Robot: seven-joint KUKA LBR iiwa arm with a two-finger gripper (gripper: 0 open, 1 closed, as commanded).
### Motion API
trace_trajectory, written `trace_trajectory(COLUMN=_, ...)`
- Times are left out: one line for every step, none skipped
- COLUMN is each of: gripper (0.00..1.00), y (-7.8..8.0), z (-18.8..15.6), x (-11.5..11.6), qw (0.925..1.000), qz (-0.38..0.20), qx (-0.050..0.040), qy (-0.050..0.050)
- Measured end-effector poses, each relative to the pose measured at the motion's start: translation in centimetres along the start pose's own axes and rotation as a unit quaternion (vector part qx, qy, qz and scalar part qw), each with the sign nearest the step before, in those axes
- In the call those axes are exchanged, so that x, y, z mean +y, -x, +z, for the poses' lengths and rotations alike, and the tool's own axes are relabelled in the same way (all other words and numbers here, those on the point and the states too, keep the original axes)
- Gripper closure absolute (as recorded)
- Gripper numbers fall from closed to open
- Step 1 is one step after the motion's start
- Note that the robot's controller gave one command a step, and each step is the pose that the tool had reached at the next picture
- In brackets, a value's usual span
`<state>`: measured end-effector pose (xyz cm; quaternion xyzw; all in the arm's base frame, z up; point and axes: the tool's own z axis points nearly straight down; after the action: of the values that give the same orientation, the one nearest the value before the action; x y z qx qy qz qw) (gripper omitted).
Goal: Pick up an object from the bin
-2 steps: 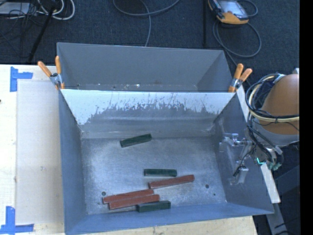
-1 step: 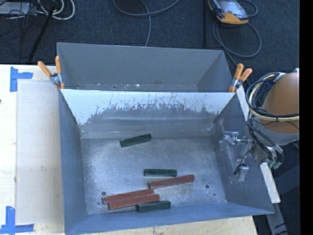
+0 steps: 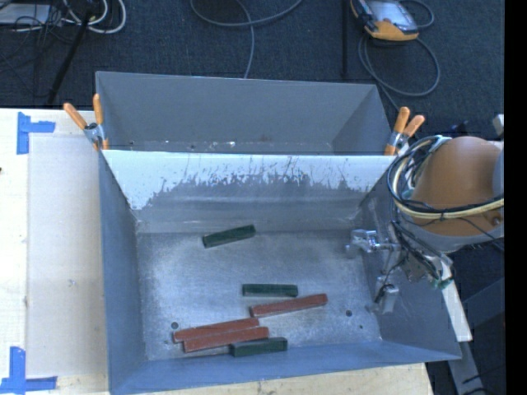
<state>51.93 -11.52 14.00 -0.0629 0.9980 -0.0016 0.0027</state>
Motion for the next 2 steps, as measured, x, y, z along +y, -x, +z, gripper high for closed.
trace_trajectory(gripper=0.00, y=-1.7, z=1.5, x=4.0, qw=0.9998, qz=0.017, qx=0.0046, qy=0.003)
trace_trajectory(gripper=0.00, y=1.0, z=1.6, x=6.7, qw=0.9997, qz=-0.023, qx=0.0022, qy=0.002)
